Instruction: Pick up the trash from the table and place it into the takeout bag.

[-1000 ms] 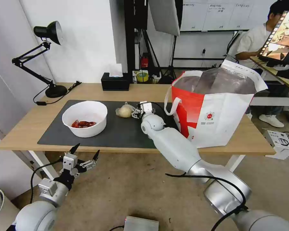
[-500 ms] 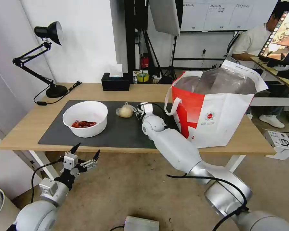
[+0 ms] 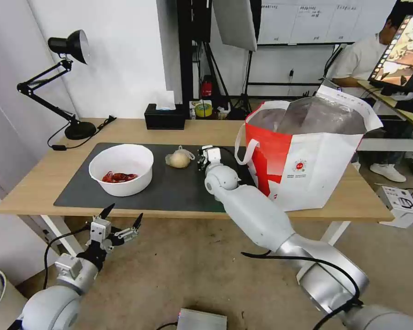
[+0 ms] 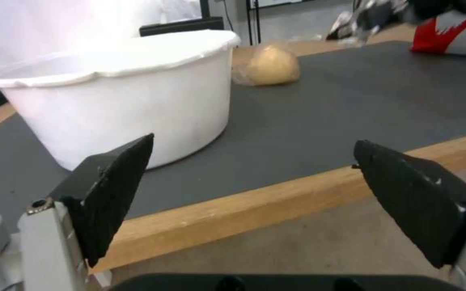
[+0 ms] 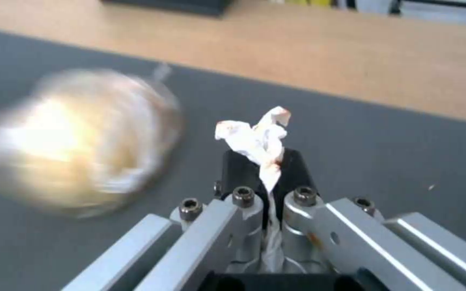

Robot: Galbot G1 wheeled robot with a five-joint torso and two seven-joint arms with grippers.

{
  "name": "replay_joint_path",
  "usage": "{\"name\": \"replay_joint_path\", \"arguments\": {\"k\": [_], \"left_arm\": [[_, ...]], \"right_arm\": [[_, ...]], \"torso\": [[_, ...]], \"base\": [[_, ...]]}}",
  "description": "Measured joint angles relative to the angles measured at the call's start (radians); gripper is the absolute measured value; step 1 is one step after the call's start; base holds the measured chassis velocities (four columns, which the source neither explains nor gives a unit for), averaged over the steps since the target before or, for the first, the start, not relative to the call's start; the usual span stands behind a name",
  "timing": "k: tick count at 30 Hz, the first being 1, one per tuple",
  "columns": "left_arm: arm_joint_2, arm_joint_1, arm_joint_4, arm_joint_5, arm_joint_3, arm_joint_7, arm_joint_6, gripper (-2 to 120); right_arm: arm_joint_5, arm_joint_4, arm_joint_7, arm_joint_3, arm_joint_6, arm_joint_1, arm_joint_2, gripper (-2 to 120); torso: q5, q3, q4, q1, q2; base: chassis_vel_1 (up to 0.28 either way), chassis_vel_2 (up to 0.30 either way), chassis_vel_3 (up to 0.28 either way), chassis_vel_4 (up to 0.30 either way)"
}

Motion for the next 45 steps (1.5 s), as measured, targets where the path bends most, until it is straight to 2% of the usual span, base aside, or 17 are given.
{"name": "replay_joint_path", "arguments": {"k": [5, 6, 7, 8, 13, 18, 21, 25, 27, 28, 32, 37, 45], "left_arm": [[0.000, 0.005, -0.002, 0.000, -0.004, -0.001, -0.001, 100], [-0.001, 0.012, -0.006, 0.000, -0.009, -0.001, -0.001, 100], [-0.001, 0.012, -0.006, 0.000, -0.009, -0.001, -0.001, 100], [-0.004, 0.023, -0.011, 0.000, -0.019, -0.001, -0.001, 100], [-0.011, 0.042, -0.020, 0.000, -0.036, -0.002, -0.001, 100], [-0.022, 0.060, -0.033, 0.000, -0.058, -0.003, -0.002, 100], [-0.064, 0.111, -0.061, 0.001, -0.114, -0.003, -0.013, 100], [-0.070, 0.117, -0.070, 0.002, -0.117, -0.003, -0.013, 100], [-0.066, 0.114, -0.072, 0.003, -0.111, -0.003, -0.014, 100], [-0.066, 0.114, -0.072, 0.003, -0.111, -0.003, -0.014, 100], [-0.056, 0.103, -0.071, 0.003, -0.098, -0.003, -0.012, 100], [-0.054, 0.103, -0.070, 0.004, -0.093, -0.003, -0.011, 100], [-0.048, 0.099, -0.069, 0.005, -0.088, -0.003, -0.010, 100]], "right_arm": [[0.040, 0.107, -0.001, -0.009, 0.001, -0.020, -0.048, 0], [0.070, 0.200, -0.007, -0.015, 0.001, -0.039, -0.085, 0], [0.070, 0.200, -0.007, -0.015, 0.001, -0.039, -0.085, 0], [0.092, 0.310, -0.020, -0.021, 0.001, -0.063, -0.128, 0], [0.131, 0.424, -0.043, -0.021, 0.008, -0.079, -0.166, 0], [0.114, 0.532, -0.070, 0.020, 0.071, -0.085, -0.198, 0], [0.072, 0.625, -0.067, 0.103, 0.094, -0.066, -0.242, 0], [0.028, 0.653, -0.059, 0.163, 0.094, -0.069, -0.295, 0], [0.005, 0.666, -0.047, 0.227, 0.088, -0.079, -0.367, 0], [0.005, 0.666, -0.047, 0.227, 0.088, -0.079, -0.367, 0], [0.041, 0.689, 0.018, 0.302, 0.034, -0.106, -0.475, 0], [0.128, 0.710, 0.091, 0.349, -0.030, -0.148, -0.517, 0], [0.220, 0.722, 0.141, 0.402, -0.063, -0.193, -0.548, 0]], "torso": [[0.0000, 0.000, -0.0003, 0.000, 0.000], [0.0001, 0.000, -0.0001, 0.000, 0.000], [0.0001, 0.000, -0.0001, 0.000, 0.000], [0.0001, 0.000, 0.0000, 0.000, 0.000], [0.0001, 0.000, 0.0002, 0.000, 0.000], [0.0000, 0.000, 0.0000, 0.000, 0.000], [0.0000, 0.000, 0.0005, 0.000, 0.000], [0.0000, 0.000, 0.0005, 0.000, 0.000], [0.0003, 0.000, 0.0000, 0.000, 0.000], [0.0003, 0.000, 0.0000, 0.000, 0.000], [0.0002, 0.000, -0.0002, 0.000, 0.000], [0.0003, 0.000, 0.0000, 0.000, 0.000], [0.0000, 0.000, 0.0001, 0.000, 0.000]], "base": [[0.000, 0.000, 0.000, 0.000], [0.000, 0.000, 0.000, 0.000], [0.000, 0.000, 0.000, 0.000], [0.000, 0.000, 0.000, 0.000], [0.000, 0.000, 0.000, 0.000], [0.000, 0.000, 0.000, 0.000], [0.000, 0.000, 0.000, 0.000], [0.000, 0.000, 0.000, 0.000], [0.000, 0.000, 0.000, 0.000], [0.000, 0.000, 0.000, 0.000], [0.000, 0.000, 0.000, 0.000], [0.000, 0.000, 0.000, 0.000], [0.000, 0.000, 0.000, 0.000]]}}
